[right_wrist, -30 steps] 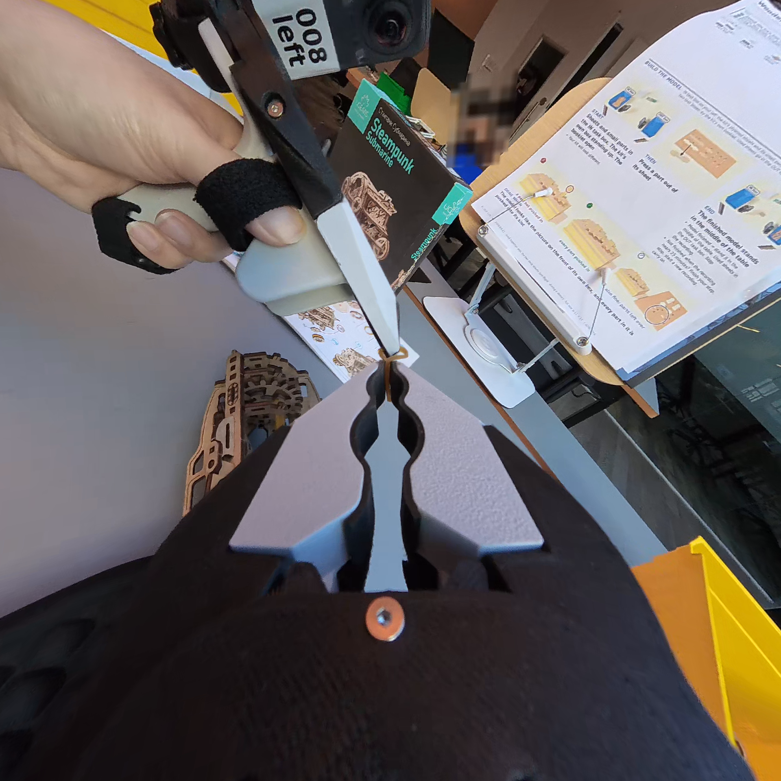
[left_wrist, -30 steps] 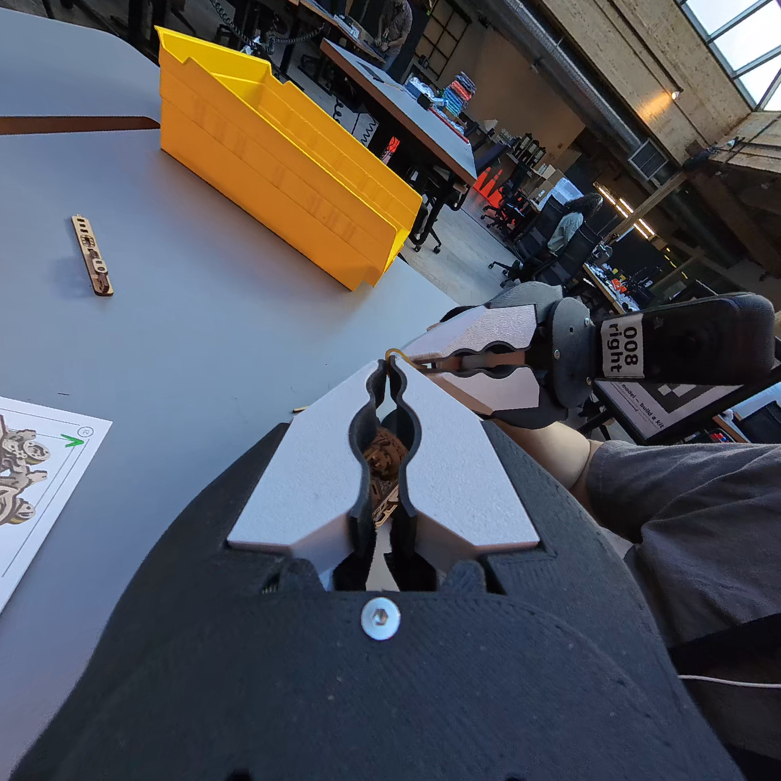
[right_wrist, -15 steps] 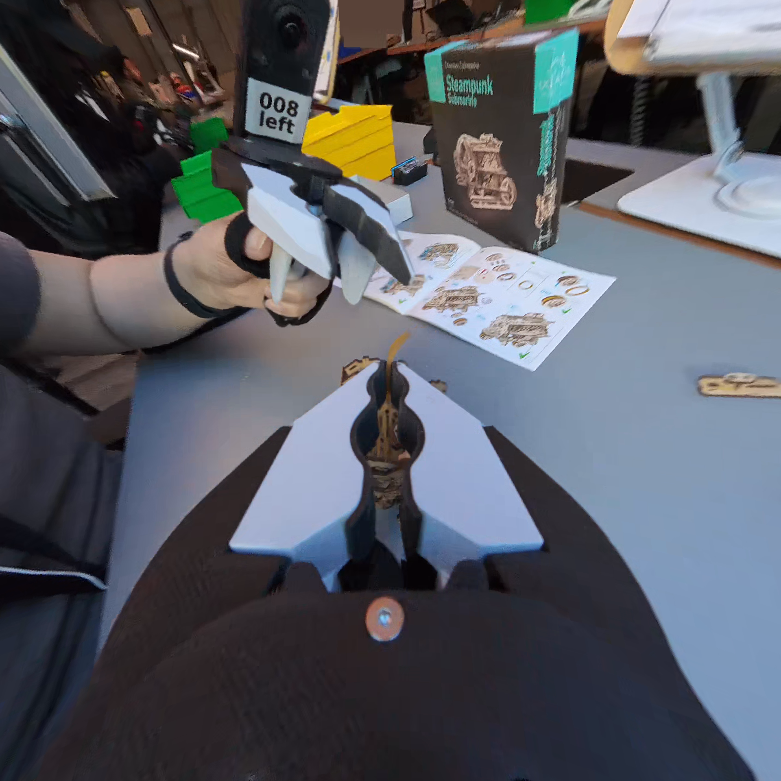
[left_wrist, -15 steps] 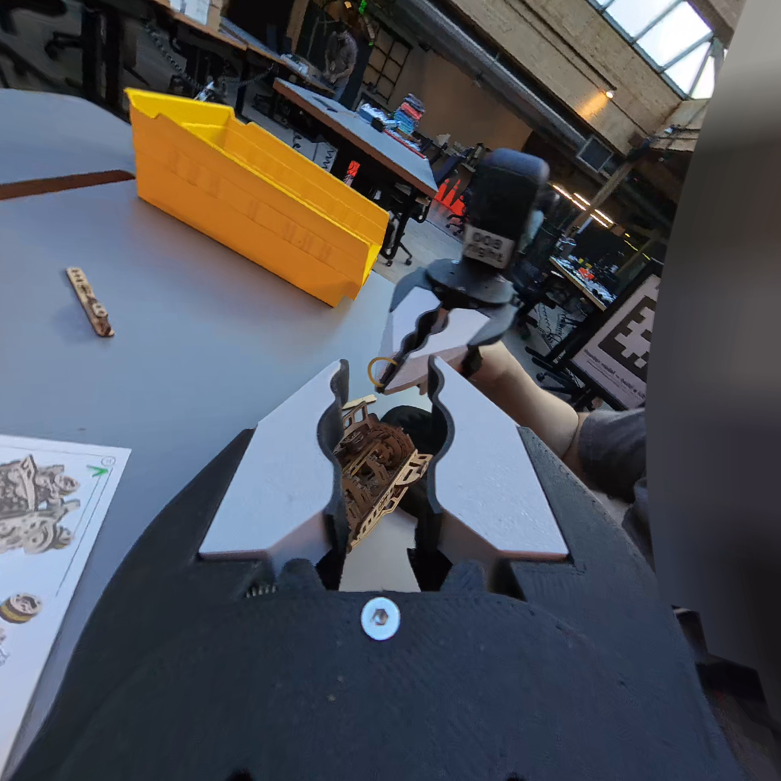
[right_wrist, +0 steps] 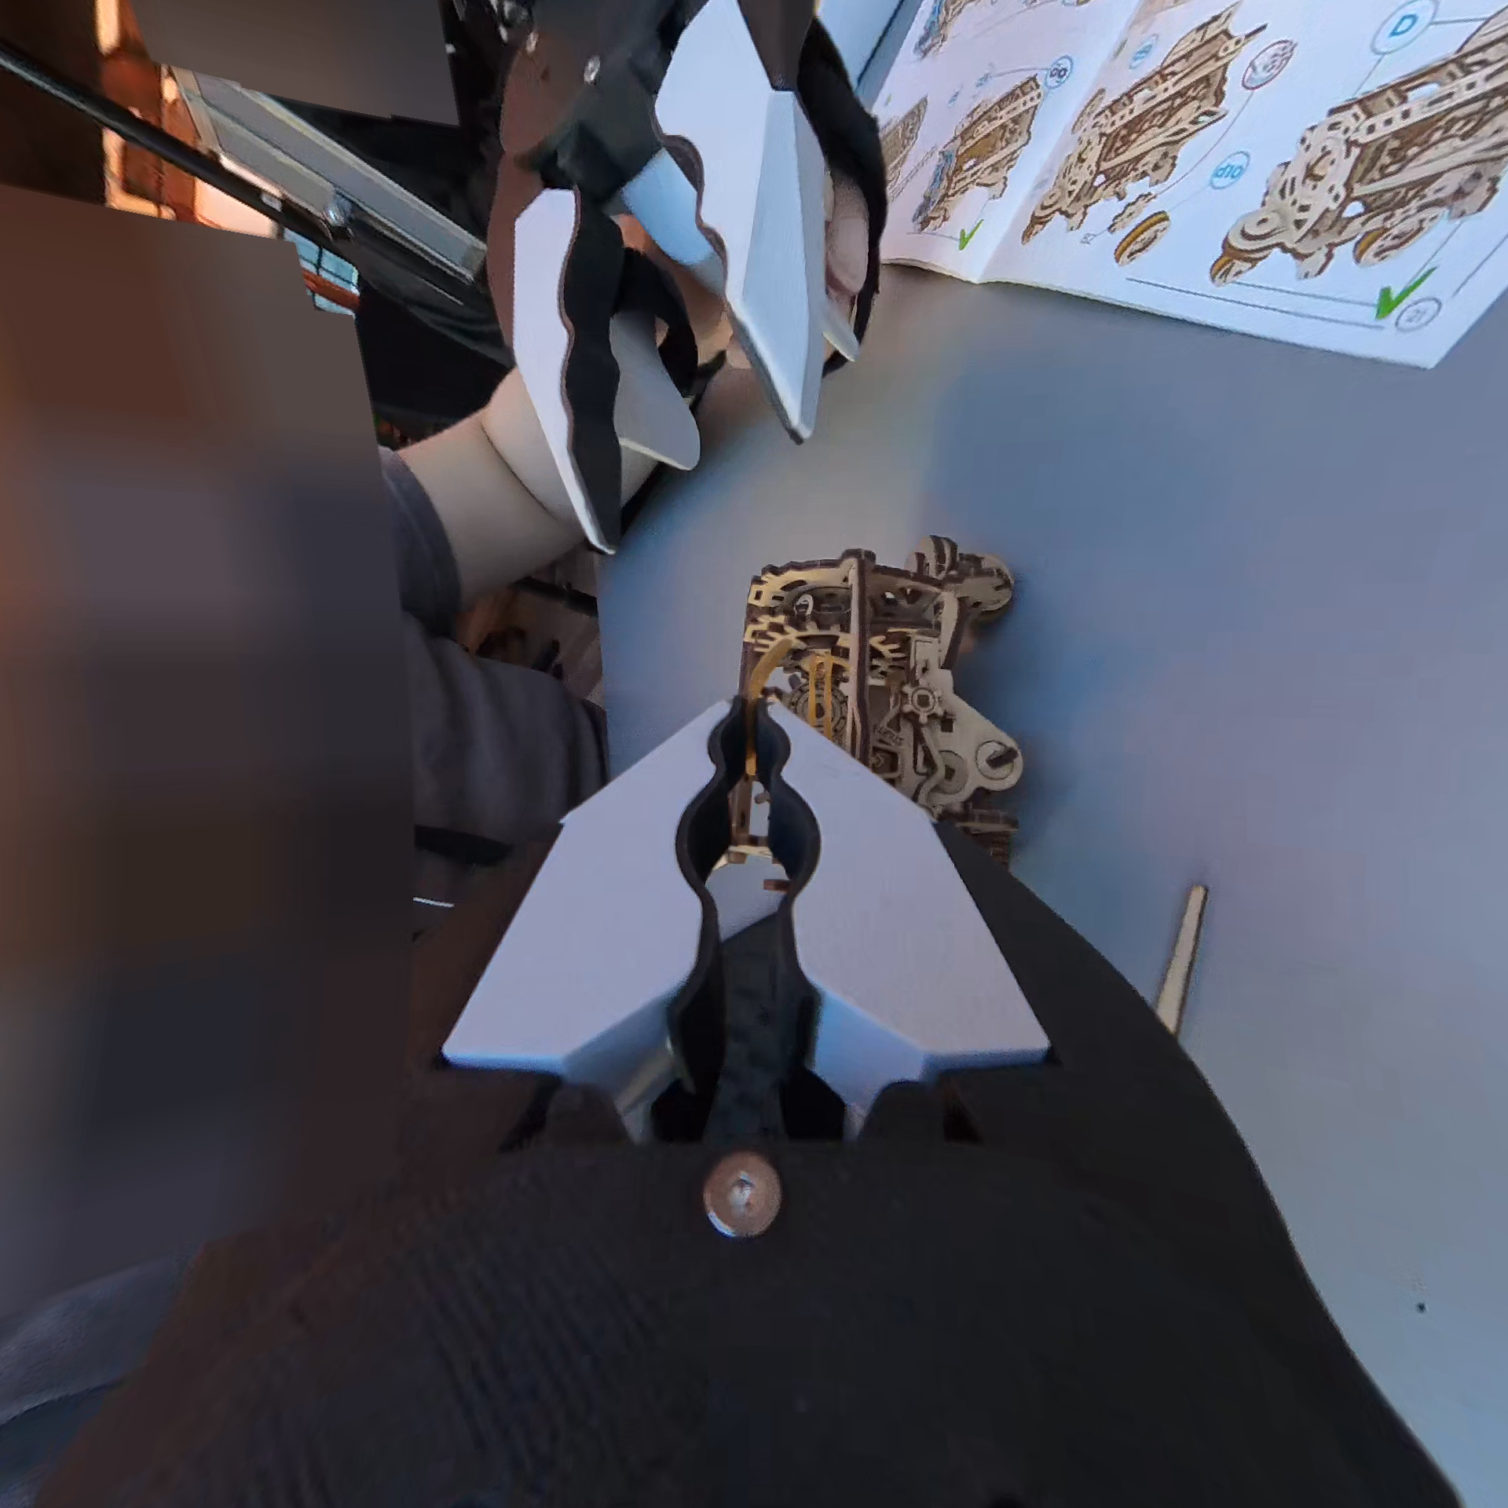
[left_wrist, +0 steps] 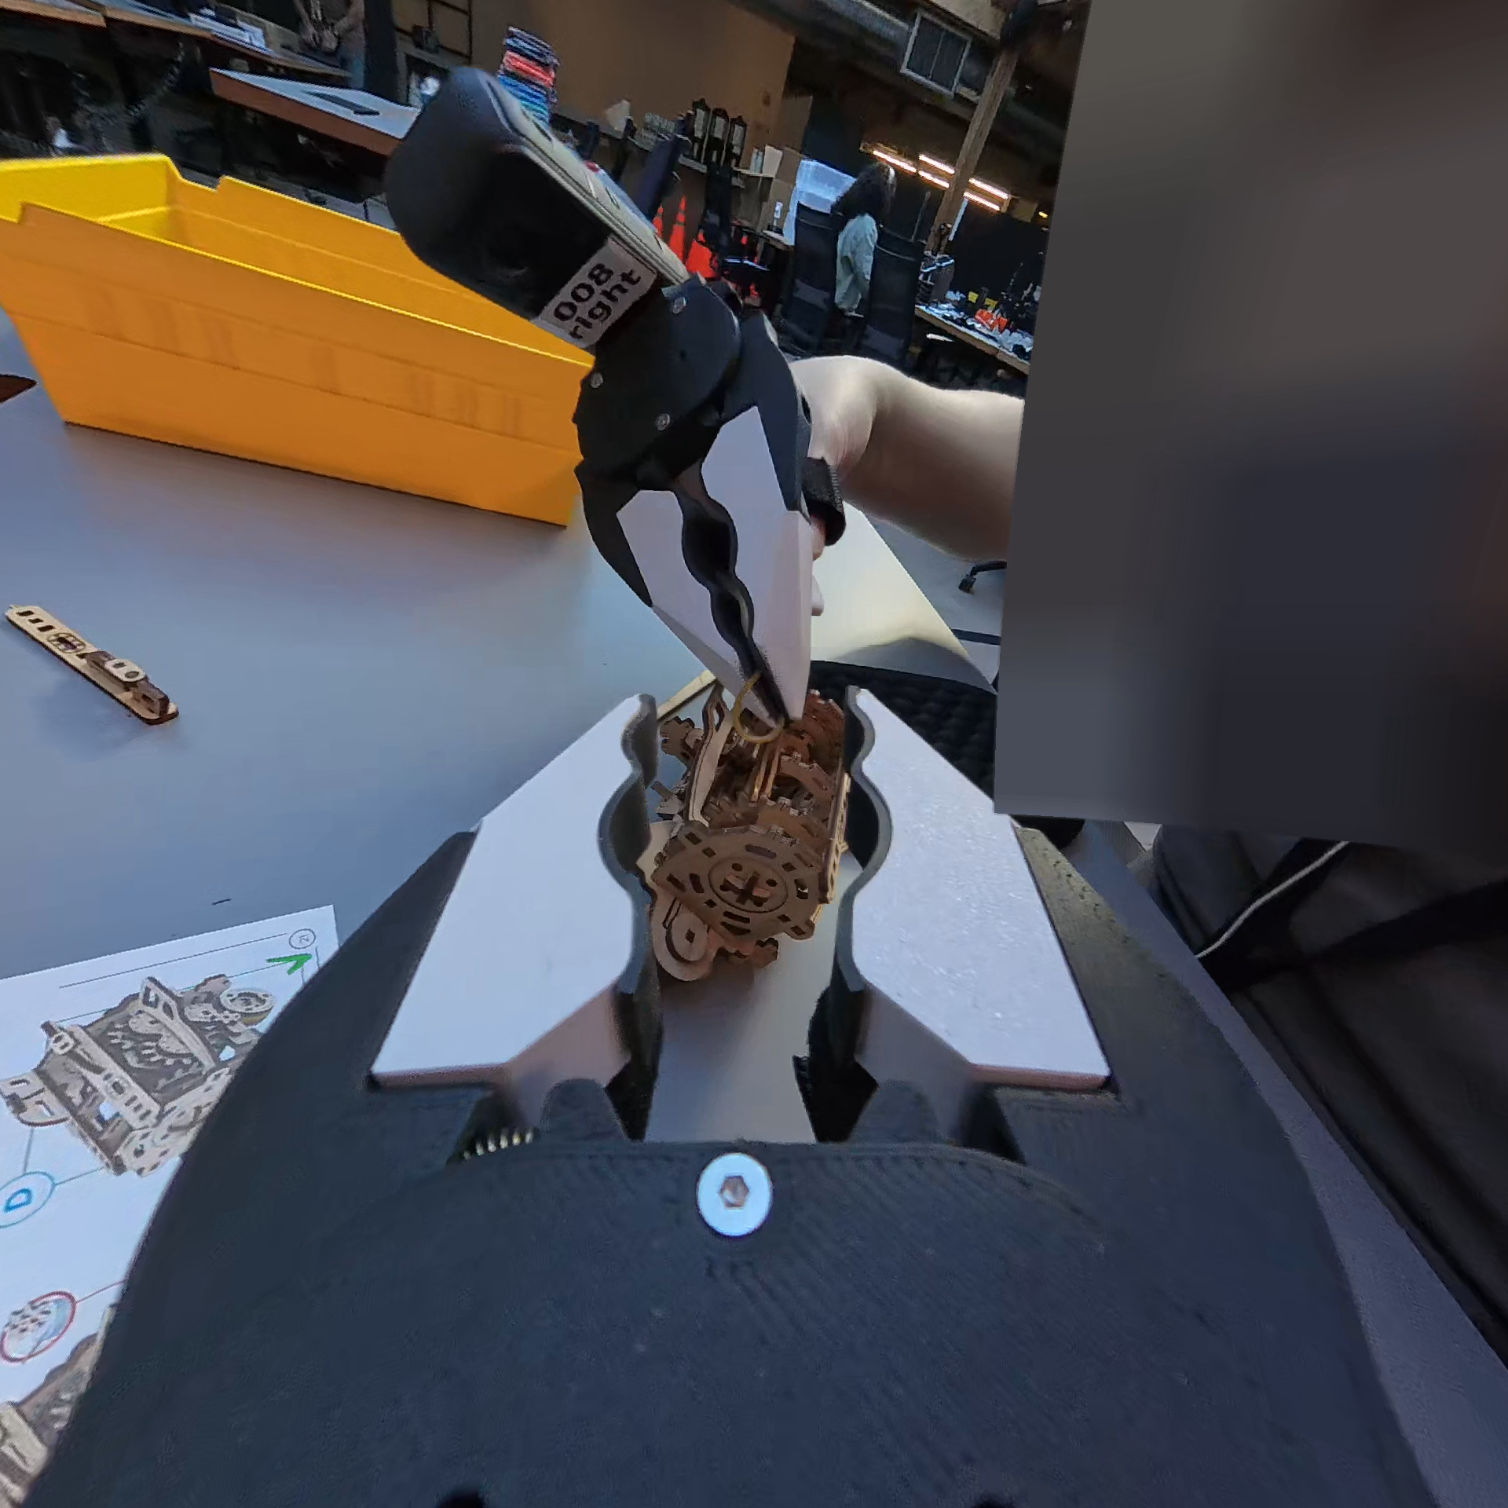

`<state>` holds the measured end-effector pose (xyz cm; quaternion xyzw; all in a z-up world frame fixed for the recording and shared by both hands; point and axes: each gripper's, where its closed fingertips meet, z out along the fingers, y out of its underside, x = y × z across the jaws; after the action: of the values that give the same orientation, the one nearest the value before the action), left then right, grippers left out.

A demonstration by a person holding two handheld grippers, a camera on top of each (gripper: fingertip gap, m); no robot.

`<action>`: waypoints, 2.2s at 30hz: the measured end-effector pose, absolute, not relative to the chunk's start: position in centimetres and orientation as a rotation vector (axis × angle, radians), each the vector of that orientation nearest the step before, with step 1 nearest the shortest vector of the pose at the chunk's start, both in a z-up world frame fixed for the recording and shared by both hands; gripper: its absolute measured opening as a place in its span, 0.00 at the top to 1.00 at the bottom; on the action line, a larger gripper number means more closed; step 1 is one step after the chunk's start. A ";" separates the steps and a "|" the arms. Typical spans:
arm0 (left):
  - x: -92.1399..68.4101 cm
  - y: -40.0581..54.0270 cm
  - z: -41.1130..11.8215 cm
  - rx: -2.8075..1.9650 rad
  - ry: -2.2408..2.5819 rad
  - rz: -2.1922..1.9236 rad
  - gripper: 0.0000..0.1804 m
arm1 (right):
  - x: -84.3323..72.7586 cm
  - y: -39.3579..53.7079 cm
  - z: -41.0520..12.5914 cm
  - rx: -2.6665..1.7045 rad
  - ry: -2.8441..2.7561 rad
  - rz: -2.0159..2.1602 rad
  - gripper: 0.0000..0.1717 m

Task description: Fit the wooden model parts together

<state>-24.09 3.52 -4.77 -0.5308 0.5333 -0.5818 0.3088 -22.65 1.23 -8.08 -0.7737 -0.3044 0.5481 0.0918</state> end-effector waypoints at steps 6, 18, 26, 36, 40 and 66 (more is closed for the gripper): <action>-23.1 3.6 -5.8 -1.485 1.538 -1.460 0.86 | -23.5 1.1 -8.3 -2.328 -0.998 1.619 1.00; -22.4 3.1 -6.7 -1.570 1.548 -1.592 0.91 | -23.8 1.7 -8.0 -2.304 -1.027 1.629 1.00; -22.5 2.5 -5.4 -1.660 1.434 -1.803 1.00 | -23.6 1.9 -6.3 -2.116 -1.060 1.615 1.00; -22.1 3.0 -5.2 -1.833 1.231 -1.891 1.00 | -23.3 2.1 -6.3 -1.950 -1.013 1.588 1.00; -21.9 3.9 -5.0 -1.890 1.066 -1.963 1.00 | -22.4 3.6 -7.1 -1.918 -0.982 1.405 0.83; -20.7 4.8 -6.4 -2.022 0.825 -1.890 1.00 | -22.7 5.3 -6.2 -1.505 -1.197 0.272 0.91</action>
<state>-20.71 4.85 -6.44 -0.6946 0.2833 -0.6490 0.1265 -22.72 5.26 -6.19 -0.6396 -0.5089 0.1156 0.5644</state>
